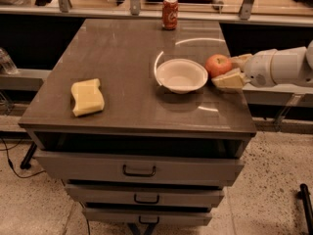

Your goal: Move apple near paper bowl

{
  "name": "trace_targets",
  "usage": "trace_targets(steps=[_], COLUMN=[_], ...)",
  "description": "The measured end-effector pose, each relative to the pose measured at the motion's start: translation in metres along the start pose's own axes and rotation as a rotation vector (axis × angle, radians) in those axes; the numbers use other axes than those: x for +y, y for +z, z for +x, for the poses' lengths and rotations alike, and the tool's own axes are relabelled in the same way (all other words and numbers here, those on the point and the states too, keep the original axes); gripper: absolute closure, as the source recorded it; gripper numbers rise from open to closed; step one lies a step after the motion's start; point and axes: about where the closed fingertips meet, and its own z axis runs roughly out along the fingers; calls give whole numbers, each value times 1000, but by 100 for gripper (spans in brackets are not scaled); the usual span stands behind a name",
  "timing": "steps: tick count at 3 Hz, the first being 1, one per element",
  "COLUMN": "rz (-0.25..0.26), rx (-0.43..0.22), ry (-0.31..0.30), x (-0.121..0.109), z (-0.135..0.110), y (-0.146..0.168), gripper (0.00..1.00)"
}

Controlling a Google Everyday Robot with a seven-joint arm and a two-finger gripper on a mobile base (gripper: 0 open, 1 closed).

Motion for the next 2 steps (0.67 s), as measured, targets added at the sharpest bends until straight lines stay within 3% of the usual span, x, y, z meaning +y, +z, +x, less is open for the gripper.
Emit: trace_targets(steps=[1, 2], rz=[9, 83], rx=[1, -2], ry=[3, -7], x=[3, 0], z=[1, -12], y=[-2, -35], gripper=[1, 0])
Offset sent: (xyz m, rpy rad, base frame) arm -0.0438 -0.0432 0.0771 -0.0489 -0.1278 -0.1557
